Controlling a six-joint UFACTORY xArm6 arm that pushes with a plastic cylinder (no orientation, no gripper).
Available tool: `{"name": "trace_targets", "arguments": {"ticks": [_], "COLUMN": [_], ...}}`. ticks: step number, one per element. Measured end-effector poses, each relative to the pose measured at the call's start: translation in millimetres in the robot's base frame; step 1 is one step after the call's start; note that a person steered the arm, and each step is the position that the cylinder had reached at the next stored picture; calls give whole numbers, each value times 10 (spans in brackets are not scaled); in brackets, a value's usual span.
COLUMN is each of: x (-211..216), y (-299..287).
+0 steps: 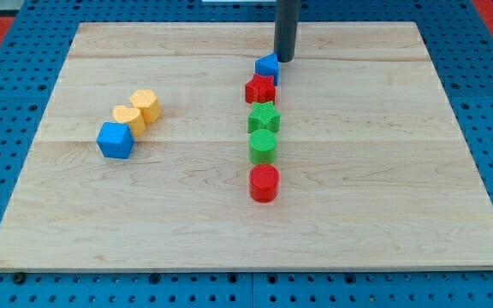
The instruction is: Move your arm separating blue cube and yellow heart
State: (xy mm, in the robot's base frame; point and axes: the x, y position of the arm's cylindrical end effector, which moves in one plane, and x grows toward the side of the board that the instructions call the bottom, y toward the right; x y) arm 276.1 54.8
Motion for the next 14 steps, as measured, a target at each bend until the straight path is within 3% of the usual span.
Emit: {"name": "trace_targets", "arguments": {"ticks": [2,3,5,6,7,8,9,10,11,12,13,14], "x": [62,-153,-145,-765,-842,-833,-714,-158,308,466,1026,1499], "y": [-270,-24,559,493,496,-7,-1026,-1687,-1821,-1537,-1205,-1421]}}
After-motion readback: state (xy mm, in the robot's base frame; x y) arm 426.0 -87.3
